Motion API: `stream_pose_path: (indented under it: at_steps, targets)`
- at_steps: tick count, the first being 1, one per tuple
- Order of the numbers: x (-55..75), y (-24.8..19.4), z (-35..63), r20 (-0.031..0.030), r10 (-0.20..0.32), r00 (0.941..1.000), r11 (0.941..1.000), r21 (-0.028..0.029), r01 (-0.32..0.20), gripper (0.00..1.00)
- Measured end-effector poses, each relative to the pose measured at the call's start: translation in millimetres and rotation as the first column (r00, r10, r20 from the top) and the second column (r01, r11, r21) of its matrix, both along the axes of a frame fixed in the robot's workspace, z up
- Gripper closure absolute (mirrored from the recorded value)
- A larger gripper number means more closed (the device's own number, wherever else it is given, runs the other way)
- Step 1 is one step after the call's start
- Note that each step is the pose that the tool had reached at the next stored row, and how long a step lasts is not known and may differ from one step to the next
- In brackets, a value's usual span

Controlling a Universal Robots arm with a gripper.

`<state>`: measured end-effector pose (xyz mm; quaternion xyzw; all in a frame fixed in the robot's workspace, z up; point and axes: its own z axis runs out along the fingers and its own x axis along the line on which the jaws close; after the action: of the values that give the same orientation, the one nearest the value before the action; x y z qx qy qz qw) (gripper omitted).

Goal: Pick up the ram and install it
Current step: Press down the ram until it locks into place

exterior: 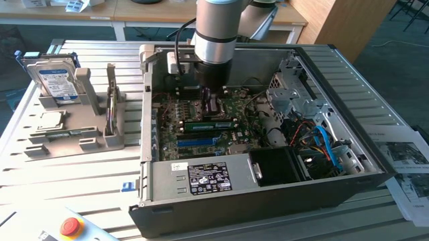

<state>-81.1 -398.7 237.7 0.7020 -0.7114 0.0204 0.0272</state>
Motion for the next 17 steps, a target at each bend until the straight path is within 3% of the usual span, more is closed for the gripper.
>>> stream_pose_path:
  at_steps: [17]
  targets:
    - [-0.1,-0.1,-6.9,-0.0001,0.0,1.0,1.0,-0.0002,0.0,0.9]
